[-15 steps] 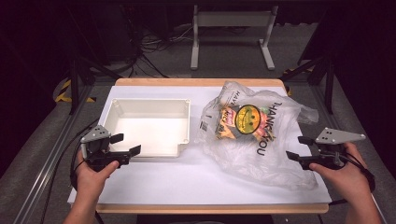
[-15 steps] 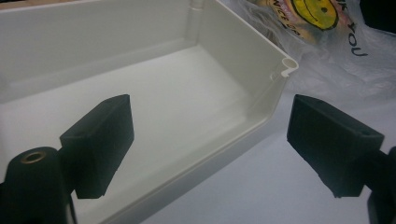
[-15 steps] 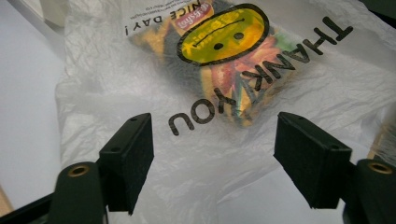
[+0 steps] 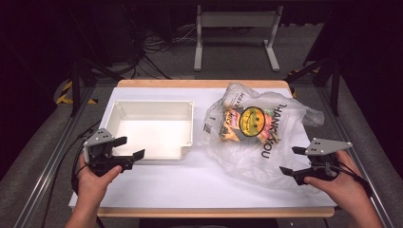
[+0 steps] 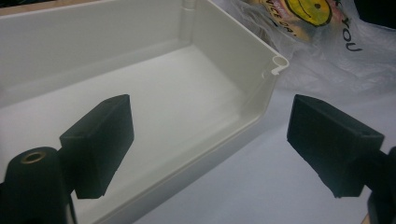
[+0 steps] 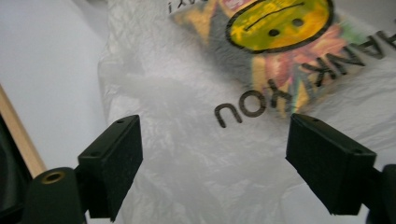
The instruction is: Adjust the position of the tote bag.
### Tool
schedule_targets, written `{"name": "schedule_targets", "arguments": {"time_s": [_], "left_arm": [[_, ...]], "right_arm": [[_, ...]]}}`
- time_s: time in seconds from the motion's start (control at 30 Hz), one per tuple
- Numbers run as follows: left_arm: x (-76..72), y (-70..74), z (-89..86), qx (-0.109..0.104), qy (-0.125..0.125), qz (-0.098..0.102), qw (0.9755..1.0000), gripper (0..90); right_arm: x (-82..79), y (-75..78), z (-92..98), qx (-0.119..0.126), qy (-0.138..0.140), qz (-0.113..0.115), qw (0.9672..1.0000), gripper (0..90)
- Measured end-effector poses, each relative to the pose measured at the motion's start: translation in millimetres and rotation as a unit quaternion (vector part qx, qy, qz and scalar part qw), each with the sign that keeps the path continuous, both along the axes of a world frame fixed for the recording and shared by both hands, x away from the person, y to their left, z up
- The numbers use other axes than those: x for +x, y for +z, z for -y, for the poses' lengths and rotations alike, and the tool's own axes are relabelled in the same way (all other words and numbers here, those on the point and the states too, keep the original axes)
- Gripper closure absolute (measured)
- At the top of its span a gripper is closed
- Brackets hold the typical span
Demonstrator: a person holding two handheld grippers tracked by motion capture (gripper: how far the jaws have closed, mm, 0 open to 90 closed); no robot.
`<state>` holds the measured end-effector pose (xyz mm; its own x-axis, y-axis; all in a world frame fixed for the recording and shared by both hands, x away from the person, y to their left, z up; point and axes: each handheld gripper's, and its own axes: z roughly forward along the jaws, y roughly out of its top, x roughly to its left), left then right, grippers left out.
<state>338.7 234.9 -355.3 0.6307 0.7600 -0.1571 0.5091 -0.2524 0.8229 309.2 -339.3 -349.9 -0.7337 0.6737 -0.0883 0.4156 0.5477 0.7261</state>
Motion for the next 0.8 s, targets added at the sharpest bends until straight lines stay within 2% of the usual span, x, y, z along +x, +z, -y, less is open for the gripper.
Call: {"name": "schedule_targets", "arguments": {"time_s": [0.23, 0.3, 0.4, 0.5, 0.8], "left_arm": [[0.9, -1.2, 4.2, 0.001, -0.002, -0.007, 1.0000, 15.4], [1.3, -1.9, 6.2, 0.003, -0.005, -0.005, 1.0000, 15.2], [1.2, -1.7, 7.6, 0.005, -0.008, -0.007, 0.9999, 15.2], [1.6, -2.5, 7.9, 0.006, -0.008, -0.007, 0.9999, 15.2], [2.0, -3.3, 7.8, 0.007, -0.009, -0.008, 0.9999, 15.2]], "right_arm": [[-0.4, -16.7, -12.4, -0.015, 0.027, -0.022, 0.9993, 13.6], [-0.5, -22.6, -16.8, -0.025, 0.041, -0.033, 0.9983, 13.0], [0.2, -28.8, -19.5, -0.033, 0.048, -0.044, 0.9973, 10.7], [2.4, -38.6, -20.8, -0.050, 0.059, -0.068, 0.9947, 10.5], [12.6, -55.1, -19.5, -0.067, 0.052, -0.082, 0.9930, 9.7]]}}
